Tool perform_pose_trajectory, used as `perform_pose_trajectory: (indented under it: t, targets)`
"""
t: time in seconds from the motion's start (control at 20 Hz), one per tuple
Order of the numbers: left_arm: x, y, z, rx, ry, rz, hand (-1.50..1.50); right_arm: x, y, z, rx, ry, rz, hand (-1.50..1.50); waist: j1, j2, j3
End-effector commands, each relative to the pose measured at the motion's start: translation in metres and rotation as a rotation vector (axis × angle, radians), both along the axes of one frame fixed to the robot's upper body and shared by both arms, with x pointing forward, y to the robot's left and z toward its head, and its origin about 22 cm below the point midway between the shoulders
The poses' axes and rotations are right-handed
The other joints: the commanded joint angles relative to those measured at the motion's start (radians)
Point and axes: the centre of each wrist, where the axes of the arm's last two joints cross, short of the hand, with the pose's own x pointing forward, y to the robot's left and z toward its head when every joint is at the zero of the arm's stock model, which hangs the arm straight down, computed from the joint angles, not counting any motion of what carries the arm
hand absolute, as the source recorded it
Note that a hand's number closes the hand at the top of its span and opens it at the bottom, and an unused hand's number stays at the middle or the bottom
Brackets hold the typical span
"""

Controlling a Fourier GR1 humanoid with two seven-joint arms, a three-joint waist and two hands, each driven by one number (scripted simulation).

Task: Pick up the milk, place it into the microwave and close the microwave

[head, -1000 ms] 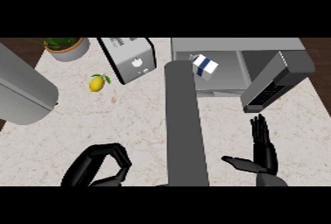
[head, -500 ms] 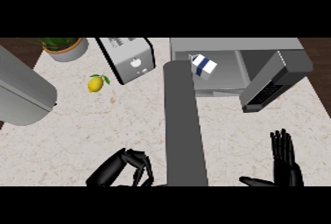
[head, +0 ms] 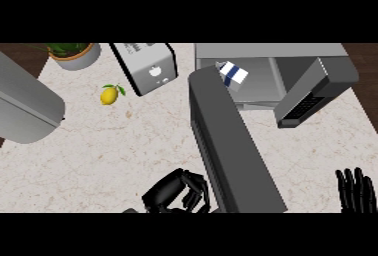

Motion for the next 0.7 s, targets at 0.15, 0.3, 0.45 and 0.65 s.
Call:
perform_pose_trajectory:
  t: [0.15,0.3,0.45,0.65]
  targets:
    - [0.004,-0.05,-0.017,0.065,-0.004,-0.034,1.5,-0.018,0.002,0.034,0.025,-0.06,0.097,-1.5,-0.031,0.007,-0.001]
    - [0.002,-0.071,-0.002,0.052,-0.023,-0.05,1.5,-0.014,-0.006,0.059,0.015,-0.073,0.125,-1.5,-0.051,0.009,-0.002]
    - [0.012,-0.083,0.012,0.058,-0.06,-0.017,1.5,0.0,0.011,0.072,0.001,-0.082,0.152,-1.5,-0.069,0.013,-0.003]
    - [0.019,-0.088,0.018,0.052,-0.068,0.038,1.5,0.0,0.01,0.076,0.004,-0.095,0.195,-1.5,-0.11,0.022,-0.004]
